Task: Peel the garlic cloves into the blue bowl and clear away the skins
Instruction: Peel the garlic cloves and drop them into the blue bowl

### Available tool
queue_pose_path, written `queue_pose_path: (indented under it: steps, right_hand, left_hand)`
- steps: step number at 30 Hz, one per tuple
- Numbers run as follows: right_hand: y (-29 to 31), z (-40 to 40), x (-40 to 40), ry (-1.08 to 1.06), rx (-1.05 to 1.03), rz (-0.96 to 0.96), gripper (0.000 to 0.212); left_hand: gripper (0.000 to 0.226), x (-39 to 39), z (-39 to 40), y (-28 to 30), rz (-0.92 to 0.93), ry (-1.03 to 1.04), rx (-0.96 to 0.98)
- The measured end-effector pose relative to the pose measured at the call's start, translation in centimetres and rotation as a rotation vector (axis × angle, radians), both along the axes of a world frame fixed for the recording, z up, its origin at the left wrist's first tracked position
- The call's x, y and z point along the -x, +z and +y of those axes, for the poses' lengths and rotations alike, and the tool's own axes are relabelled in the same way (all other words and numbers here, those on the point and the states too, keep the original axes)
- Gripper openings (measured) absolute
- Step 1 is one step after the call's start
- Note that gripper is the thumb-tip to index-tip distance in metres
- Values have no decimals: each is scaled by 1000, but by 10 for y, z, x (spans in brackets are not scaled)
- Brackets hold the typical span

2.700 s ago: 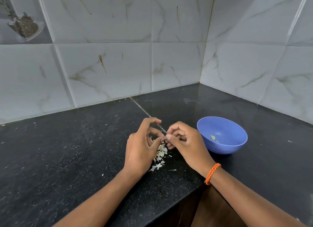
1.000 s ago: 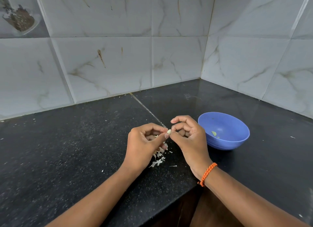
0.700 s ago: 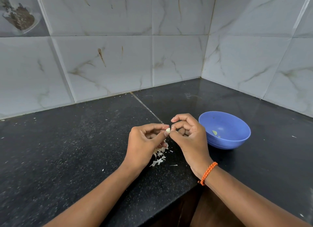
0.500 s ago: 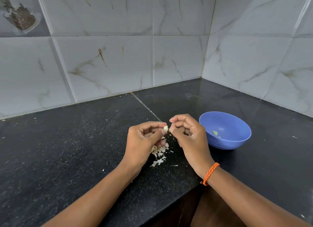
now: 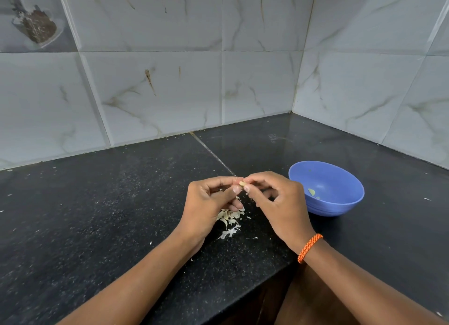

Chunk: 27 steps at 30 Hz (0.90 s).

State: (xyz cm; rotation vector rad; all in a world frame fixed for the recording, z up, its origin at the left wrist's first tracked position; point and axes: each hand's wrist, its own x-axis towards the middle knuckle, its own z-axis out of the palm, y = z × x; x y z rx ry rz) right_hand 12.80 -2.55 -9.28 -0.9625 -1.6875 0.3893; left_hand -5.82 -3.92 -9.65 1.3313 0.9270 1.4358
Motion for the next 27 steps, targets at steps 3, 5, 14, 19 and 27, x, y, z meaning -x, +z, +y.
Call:
queue_pose_path:
  steps: [3,5,14,19,27]
  right_hand:
    - [0,-3,3,65,87,74,12]
    - [1,-4,4,101,134,115,11]
    - [1,-5,5,41,87,-6,12]
    - [2,-5,7,20,65,-19,5]
    - [2,-6,9,46,86,33,6]
  left_hand:
    - [13,-1,0,0,58,60,-19]
    - [11,-1,-1,-1,93,106,-28]
    - [6,-5,-4,0,216,180,-112]
    - [10,-8,-5,1,200,170,-105]
    - [9,-8,-2,-2,142,114,-106]
